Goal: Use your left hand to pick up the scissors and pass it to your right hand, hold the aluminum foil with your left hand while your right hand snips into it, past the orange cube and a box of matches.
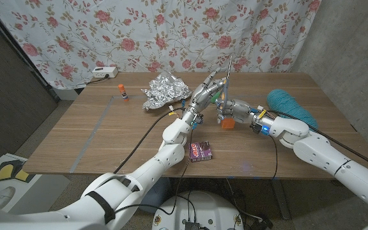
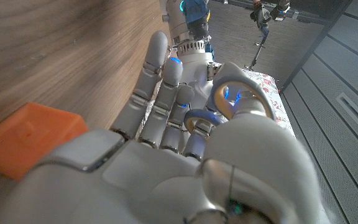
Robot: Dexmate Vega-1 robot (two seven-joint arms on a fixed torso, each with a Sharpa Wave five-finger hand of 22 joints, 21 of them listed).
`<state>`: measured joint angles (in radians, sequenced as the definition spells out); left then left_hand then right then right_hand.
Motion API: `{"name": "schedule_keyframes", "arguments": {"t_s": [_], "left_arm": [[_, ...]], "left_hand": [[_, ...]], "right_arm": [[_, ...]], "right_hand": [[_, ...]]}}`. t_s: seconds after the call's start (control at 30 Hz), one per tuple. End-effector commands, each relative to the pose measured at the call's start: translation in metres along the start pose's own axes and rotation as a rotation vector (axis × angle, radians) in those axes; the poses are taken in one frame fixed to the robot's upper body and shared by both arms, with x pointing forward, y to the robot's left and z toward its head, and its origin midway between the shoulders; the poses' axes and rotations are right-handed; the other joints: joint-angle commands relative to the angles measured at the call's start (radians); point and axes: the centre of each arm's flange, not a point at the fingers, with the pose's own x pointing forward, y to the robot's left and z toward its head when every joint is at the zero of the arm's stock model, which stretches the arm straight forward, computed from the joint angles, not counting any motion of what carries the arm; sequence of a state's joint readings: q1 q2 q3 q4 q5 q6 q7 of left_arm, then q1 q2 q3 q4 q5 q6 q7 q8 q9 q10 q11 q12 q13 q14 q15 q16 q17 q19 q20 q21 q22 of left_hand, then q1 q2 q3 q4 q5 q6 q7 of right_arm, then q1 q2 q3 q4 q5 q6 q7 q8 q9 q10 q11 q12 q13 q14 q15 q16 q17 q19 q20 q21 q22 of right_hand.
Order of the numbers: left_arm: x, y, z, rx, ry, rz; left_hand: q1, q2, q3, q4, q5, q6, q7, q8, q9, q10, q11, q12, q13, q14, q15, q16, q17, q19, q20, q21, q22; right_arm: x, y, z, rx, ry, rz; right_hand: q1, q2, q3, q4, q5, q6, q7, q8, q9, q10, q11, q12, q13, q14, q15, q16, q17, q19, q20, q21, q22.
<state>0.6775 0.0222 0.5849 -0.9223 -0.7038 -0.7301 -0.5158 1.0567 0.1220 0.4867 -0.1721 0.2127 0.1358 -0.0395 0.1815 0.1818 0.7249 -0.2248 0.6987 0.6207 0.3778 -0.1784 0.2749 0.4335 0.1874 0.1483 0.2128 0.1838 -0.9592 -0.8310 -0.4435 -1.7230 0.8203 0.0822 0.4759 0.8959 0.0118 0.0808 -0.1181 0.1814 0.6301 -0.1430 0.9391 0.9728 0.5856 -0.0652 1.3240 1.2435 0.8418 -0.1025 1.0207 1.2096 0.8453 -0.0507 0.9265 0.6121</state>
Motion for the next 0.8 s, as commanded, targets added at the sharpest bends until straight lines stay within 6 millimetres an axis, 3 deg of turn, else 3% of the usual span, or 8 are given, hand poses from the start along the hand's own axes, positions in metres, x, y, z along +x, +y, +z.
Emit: {"name": "schedule_keyframes", "arguments": {"t_s": [0.03, 0.27, 0.4, 0.67, 0.8], "left_arm": [[-0.006, 0.000, 0.004, 0.008, -0.001, 0.007], [-0.010, 0.003, 0.012, 0.027, -0.013, 0.014], [-0.013, 0.006, 0.018, 0.042, -0.018, 0.021], [-0.020, 0.016, 0.029, 0.077, -0.026, 0.041], [-0.023, 0.019, 0.033, 0.097, -0.031, 0.048]], "left_hand": [[0.004, -0.005, -0.004, 0.003, 0.000, -0.002, -0.006, 0.002, 0.003, -0.003, 0.000, -0.001, 0.001, -0.004, -0.004, 0.004, 0.003, 0.004, 0.005, 0.005, 0.006], [0.005, -0.005, -0.004, 0.003, 0.000, -0.001, -0.006, 0.002, 0.003, -0.002, 0.000, 0.000, 0.001, -0.003, -0.003, 0.002, 0.002, 0.003, 0.004, 0.005, 0.006], [0.005, -0.004, -0.005, 0.003, 0.001, 0.000, -0.006, 0.003, 0.003, -0.003, 0.000, 0.000, 0.000, -0.003, -0.003, 0.002, 0.002, 0.004, 0.004, 0.005, 0.006], [0.003, -0.007, -0.005, 0.004, 0.001, 0.000, -0.007, 0.003, 0.003, -0.004, 0.000, -0.001, 0.000, -0.001, -0.004, 0.000, -0.001, 0.003, 0.003, 0.005, 0.006], [0.002, -0.007, -0.005, 0.005, 0.001, 0.001, -0.006, 0.004, 0.003, -0.003, 0.000, 0.000, 0.000, 0.000, -0.005, -0.001, -0.002, 0.003, 0.003, 0.004, 0.006]], "right_arm": [[-0.001, 0.003, 0.007, -0.045, 0.059, 0.001], [-0.004, -0.001, 0.006, -0.009, 0.056, -0.038], [-0.005, -0.003, 0.005, 0.017, 0.046, -0.046], [-0.011, -0.007, 0.006, 0.048, 0.035, -0.058], [-0.014, -0.009, 0.009, 0.046, 0.038, -0.066]], "right_hand": [[-0.027, -0.013, -0.019, 0.007, 0.010, 0.084, 0.032, 0.039, -0.005, 0.150, -0.105, 0.101, 0.005, 0.065, -0.115, 0.056, 0.030, 0.067, -0.048, 0.079, 0.044], [-0.072, -0.025, -0.043, 0.024, 0.016, 0.142, 0.020, 0.082, 0.001, 0.256, -0.115, 0.251, 0.006, 0.191, -0.113, 0.187, 0.036, 0.147, -0.124, 0.183, 0.090], [-0.109, -0.029, -0.059, 0.042, 0.019, 0.205, 0.009, 0.106, -0.010, 0.321, -0.117, 0.263, 0.007, 0.227, -0.113, 0.248, 0.037, 0.187, -0.151, 0.221, 0.102], [-0.144, -0.024, -0.075, 0.059, 0.027, 0.276, 0.002, 0.130, -0.031, 0.411, -0.116, 0.263, 0.007, 0.275, -0.112, 0.345, 0.037, 0.227, -0.164, 0.251, 0.107], [-0.173, -0.026, -0.090, 0.073, 0.030, 0.297, 0.002, 0.143, -0.034, 0.451, -0.113, 0.262, 0.008, 0.295, -0.111, 0.397, 0.037, 0.243, -0.164, 0.283, 0.145]]}}
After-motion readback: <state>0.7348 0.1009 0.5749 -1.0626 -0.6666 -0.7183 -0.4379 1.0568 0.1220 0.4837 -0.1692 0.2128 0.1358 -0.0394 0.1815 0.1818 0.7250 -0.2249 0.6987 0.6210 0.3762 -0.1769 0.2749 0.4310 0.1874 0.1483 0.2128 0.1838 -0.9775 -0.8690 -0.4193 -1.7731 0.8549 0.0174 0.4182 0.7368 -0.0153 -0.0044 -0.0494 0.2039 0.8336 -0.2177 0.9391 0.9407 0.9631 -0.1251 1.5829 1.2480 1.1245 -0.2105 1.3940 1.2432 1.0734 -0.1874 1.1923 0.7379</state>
